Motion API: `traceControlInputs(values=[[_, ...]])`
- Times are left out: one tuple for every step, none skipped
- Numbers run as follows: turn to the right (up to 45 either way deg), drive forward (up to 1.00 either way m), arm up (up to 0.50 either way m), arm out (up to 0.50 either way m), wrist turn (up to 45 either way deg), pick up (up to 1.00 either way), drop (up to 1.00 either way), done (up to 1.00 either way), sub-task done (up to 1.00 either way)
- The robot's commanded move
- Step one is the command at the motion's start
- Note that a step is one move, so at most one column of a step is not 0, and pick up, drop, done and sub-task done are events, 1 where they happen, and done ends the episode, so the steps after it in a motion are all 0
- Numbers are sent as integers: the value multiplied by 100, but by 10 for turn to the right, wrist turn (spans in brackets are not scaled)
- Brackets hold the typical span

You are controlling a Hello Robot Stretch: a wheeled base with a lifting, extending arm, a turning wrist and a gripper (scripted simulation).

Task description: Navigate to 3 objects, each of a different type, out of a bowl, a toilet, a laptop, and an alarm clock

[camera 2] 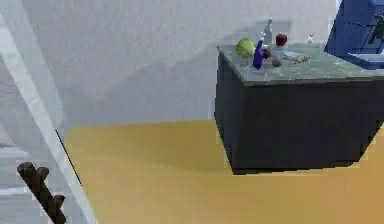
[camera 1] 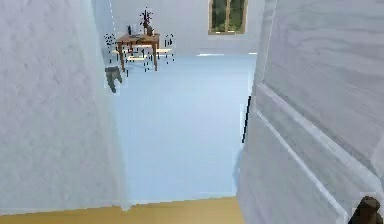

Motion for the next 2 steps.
traceControlInputs(values=[[0, 100, 0, 0, 0, 0, 0, 0, 0], [60, 0, 0, 0, 0, 0, 0, 0, 0]])
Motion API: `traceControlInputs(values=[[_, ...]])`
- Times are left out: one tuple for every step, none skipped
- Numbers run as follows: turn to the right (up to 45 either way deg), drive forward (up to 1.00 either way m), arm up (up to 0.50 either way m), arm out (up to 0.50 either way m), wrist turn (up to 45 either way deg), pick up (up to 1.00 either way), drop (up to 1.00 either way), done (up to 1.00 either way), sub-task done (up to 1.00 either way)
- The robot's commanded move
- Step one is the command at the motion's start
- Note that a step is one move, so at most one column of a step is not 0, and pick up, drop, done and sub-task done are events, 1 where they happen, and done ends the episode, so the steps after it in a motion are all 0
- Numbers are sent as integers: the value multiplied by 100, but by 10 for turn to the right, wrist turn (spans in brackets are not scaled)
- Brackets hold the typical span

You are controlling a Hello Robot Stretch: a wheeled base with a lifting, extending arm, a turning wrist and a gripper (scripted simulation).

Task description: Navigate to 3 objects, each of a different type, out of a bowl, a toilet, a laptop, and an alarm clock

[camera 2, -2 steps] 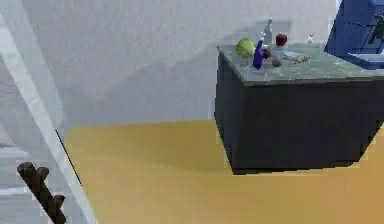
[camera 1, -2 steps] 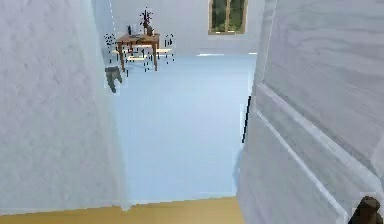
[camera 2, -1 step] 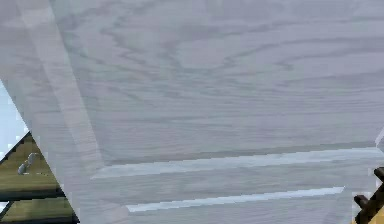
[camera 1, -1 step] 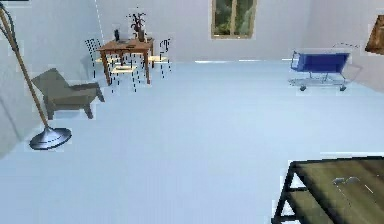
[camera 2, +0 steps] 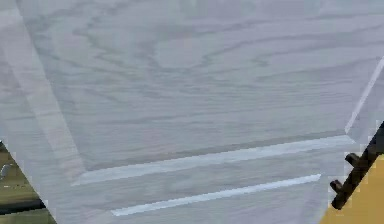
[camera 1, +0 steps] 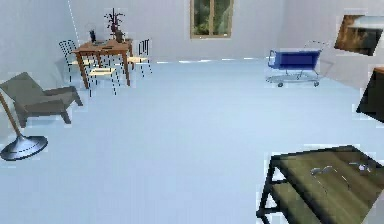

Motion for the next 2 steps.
traceControlInputs(values=[[0, 35, 0, 0, 0, 0, 0, 0, 0], [120, 0, 0, 0, 0, 0, 0, 0, 0]])
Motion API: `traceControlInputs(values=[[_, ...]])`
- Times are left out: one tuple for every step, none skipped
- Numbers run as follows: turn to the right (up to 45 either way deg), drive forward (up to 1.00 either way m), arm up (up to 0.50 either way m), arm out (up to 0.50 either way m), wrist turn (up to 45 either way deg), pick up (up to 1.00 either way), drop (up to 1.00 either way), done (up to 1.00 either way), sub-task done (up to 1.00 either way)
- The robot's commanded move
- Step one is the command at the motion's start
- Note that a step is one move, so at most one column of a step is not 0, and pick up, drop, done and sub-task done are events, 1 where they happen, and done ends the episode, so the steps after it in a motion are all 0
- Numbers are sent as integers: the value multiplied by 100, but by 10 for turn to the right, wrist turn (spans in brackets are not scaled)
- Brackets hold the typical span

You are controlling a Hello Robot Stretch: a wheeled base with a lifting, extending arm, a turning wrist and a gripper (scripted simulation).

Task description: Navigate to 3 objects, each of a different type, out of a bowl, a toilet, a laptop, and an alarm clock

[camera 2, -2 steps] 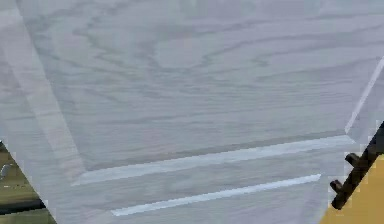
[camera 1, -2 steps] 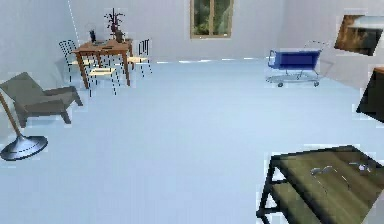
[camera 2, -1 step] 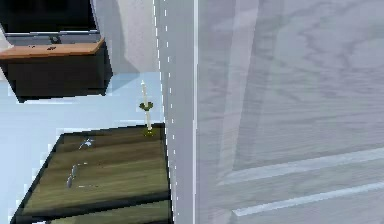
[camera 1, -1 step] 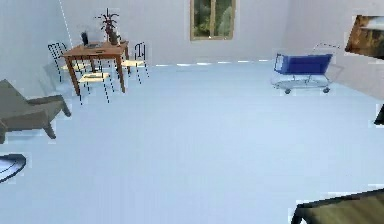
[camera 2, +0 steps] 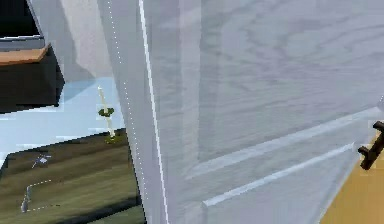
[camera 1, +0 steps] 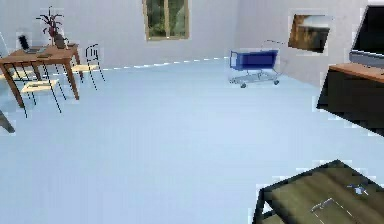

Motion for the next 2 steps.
traceControlInputs(values=[[0, 75, 0, 0, 0, 0, 0, 0, 0], [180, 0, 0, 0, 0, 0, 0, 0, 0]])
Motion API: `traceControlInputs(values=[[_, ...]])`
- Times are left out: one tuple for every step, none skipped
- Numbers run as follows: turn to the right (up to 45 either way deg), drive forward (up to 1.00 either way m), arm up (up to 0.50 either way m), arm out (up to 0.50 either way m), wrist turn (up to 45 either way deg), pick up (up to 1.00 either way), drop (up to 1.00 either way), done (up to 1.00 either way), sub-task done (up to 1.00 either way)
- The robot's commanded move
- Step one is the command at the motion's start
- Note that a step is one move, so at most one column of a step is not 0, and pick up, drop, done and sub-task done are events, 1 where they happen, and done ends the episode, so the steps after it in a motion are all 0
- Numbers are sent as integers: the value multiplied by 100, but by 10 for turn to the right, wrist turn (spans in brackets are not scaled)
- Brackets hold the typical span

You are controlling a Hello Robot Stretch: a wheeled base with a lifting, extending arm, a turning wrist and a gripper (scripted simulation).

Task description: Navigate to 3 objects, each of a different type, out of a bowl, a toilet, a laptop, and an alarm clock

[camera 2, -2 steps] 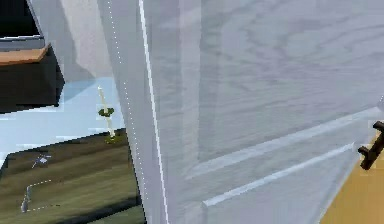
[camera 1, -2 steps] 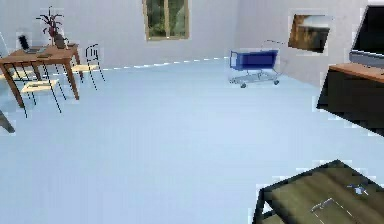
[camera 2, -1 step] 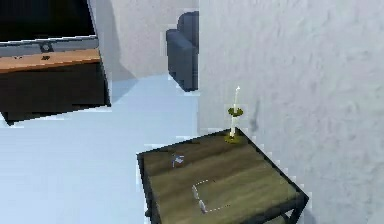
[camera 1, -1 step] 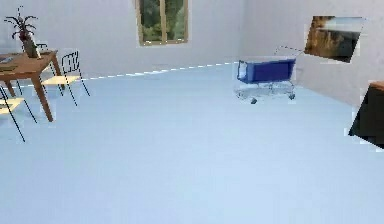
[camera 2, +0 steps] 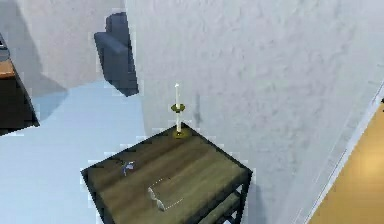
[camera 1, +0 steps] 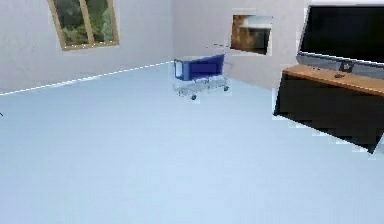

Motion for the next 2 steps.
traceControlInputs(values=[[0, 30, 0, 0, 0, 0, 0, 0, 0], [360, 0, 0, 0, 0, 0, 0, 0, 0]])
